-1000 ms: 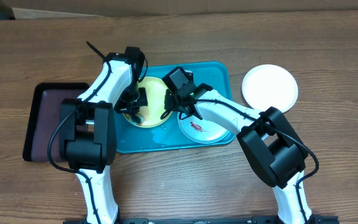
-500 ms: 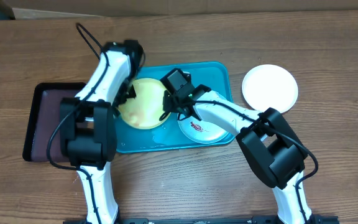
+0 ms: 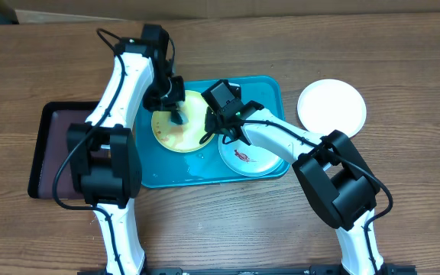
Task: Clean dirty plates on tray and stack at the side
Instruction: 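Scrub the yellow plate again with the left gripper's sponge, then lift the sponge off the yellow plate with the left gripper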
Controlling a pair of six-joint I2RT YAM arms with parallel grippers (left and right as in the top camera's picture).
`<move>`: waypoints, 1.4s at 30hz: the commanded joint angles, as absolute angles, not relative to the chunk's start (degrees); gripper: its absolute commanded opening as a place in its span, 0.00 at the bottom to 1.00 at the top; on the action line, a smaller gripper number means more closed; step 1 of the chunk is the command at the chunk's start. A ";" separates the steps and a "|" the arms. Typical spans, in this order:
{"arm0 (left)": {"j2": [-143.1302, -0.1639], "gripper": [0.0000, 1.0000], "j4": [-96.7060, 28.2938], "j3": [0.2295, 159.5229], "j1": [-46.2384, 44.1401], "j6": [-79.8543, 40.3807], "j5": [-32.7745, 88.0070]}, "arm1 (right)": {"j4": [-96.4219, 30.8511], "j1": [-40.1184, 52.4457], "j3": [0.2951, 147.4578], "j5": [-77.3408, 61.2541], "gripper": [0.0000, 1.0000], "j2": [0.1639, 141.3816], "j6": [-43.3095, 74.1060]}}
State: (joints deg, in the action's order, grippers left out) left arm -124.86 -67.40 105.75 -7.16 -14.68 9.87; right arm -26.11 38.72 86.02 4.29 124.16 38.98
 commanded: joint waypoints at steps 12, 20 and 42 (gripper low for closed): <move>-125.34 0.04 -56.58 92.38 -7.53 -16.78 -1.13 | -26.26 38.76 85.84 5.45 0.04 124.11 39.03; -125.34 0.04 -61.58 92.09 -7.53 -25.96 -29.87 | -26.37 38.76 85.84 5.48 0.04 124.11 39.03; -106.30 0.04 -88.47 110.00 4.21 -43.75 -24.60 | -32.08 41.28 91.74 7.75 0.04 118.96 19.46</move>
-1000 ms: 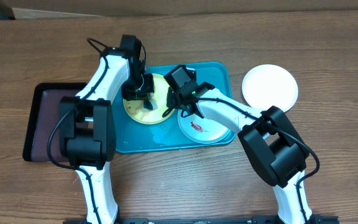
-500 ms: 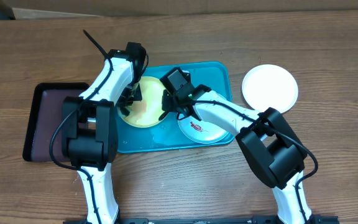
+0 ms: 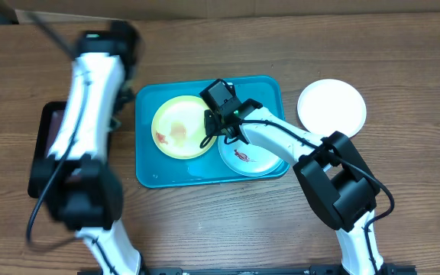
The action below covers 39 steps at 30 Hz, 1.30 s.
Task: Clean dirty plates on tray and stack at the side
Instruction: 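Lift the sponge off the yellow plate with the left gripper, then lift the yellow plate with the right gripper and stack it on the white plate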
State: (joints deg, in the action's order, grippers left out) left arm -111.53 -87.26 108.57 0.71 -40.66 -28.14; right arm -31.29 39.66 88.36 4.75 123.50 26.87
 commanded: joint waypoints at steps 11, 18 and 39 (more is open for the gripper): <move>-104.62 0.05 -91.66 105.62 13.76 -45.91 -19.07 | -42.28 54.04 103.11 60.73 0.04 116.51 5.69; -104.62 0.05 -89.41 102.37 14.35 -45.89 -17.04 | -30.72 60.14 103.13 78.89 0.04 116.51 -13.93; -104.62 0.04 -89.49 102.37 20.67 -45.17 -12.38 | -25.06 58.89 103.11 84.16 0.04 116.51 -15.59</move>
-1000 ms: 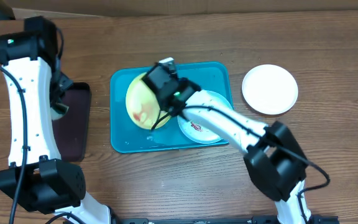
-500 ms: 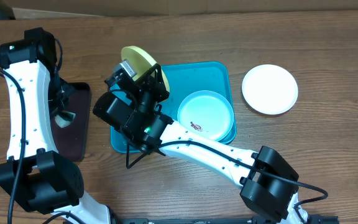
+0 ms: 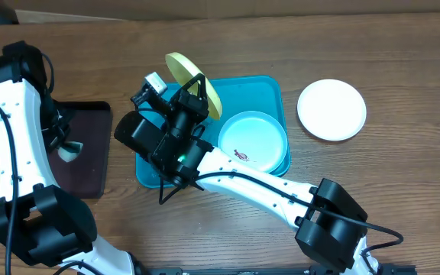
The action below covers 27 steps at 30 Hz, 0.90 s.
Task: Clean dirty plates on tray and stack at the side
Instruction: 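Lift the yellow plate with the right gripper and stack it on the white plate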
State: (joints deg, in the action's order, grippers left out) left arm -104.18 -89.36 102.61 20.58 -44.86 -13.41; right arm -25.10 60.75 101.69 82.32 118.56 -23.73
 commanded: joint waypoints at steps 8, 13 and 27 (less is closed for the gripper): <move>-104.62 0.05 -89.45 102.35 20.67 -44.97 -12.38 | -35.70 54.11 103.11 77.01 0.04 116.46 -0.54; -104.62 0.04 -89.27 102.35 20.64 -44.99 -12.40 | -47.46 51.18 103.24 58.04 0.04 116.18 14.00; -104.62 0.04 -89.25 102.35 20.64 -44.97 -12.38 | -54.61 27.86 104.31 11.07 0.04 105.27 28.36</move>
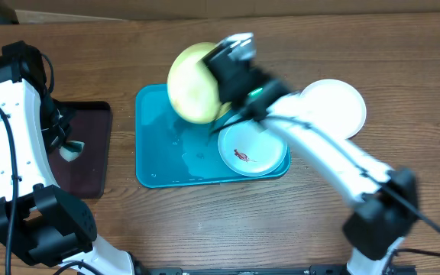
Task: Clean dirty plates on tray and stack at the side
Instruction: 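Lift the yellow plate with the right gripper and stack it on the white plate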
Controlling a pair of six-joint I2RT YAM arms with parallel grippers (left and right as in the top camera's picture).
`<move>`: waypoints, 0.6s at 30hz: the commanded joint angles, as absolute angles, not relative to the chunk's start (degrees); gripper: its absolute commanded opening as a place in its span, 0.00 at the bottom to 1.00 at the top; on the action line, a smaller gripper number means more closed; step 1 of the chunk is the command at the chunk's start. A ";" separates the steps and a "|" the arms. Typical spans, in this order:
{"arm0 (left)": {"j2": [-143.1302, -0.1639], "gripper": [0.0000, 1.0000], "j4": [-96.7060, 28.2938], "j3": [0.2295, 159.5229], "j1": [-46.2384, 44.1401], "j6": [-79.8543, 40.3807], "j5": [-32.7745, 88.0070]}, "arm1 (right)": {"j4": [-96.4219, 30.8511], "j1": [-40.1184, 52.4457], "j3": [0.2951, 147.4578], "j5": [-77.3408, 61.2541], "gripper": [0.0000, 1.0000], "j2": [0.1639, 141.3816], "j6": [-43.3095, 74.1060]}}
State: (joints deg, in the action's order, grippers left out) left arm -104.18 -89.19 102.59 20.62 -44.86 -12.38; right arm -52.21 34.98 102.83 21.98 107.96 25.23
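Note:
My right gripper point(224, 82) is shut on the right rim of the yellow plate point(193, 85), holding it tilted above the back of the teal tray point(159, 156); the arm is blurred. A white plate with a red smear point(250, 151) lies on the tray's right half. A clean white plate point(341, 107) rests on the table to the right, partly behind my right arm. My left gripper point(67, 145) hangs over the dark tray point(90, 164) at the left, shut on a pale sponge point(69, 151).
The teal tray's left half shows wet patches. A cardboard edge runs along the back of the wooden table point(205, 229). My left arm stands along the far left edge.
The yellow plate, held on edge over the tray's back left, now hangs further right with its broad side towards the camera. My right arm has swung from the tray's left to its right. The left arm is unchanged.
My left gripper was rubbing the yellow plate on the tray while the right gripper held its rim. The left arm then swung away, and came to rest over the dark tray with the sponge. The right gripper had the plate lifted on edge, and now holds it higher over the tray's back.

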 commanded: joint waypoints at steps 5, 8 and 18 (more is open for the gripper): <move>-104.62 0.05 -89.19 102.35 20.60 -44.99 -11.84 | -62.43 14.22 101.38 10.98 0.04 105.51 28.38; -104.62 0.04 -88.97 102.35 20.60 -44.99 -11.86 | -63.18 6.74 98.35 10.20 0.04 105.49 28.40; -104.62 0.04 -88.55 102.35 20.60 -44.99 -11.88 | -56.25 -9.15 85.34 3.49 0.04 105.56 28.56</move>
State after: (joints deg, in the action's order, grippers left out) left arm -104.18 -88.68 102.56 20.62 -44.86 -12.14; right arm -57.76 -8.05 88.14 6.57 105.93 28.23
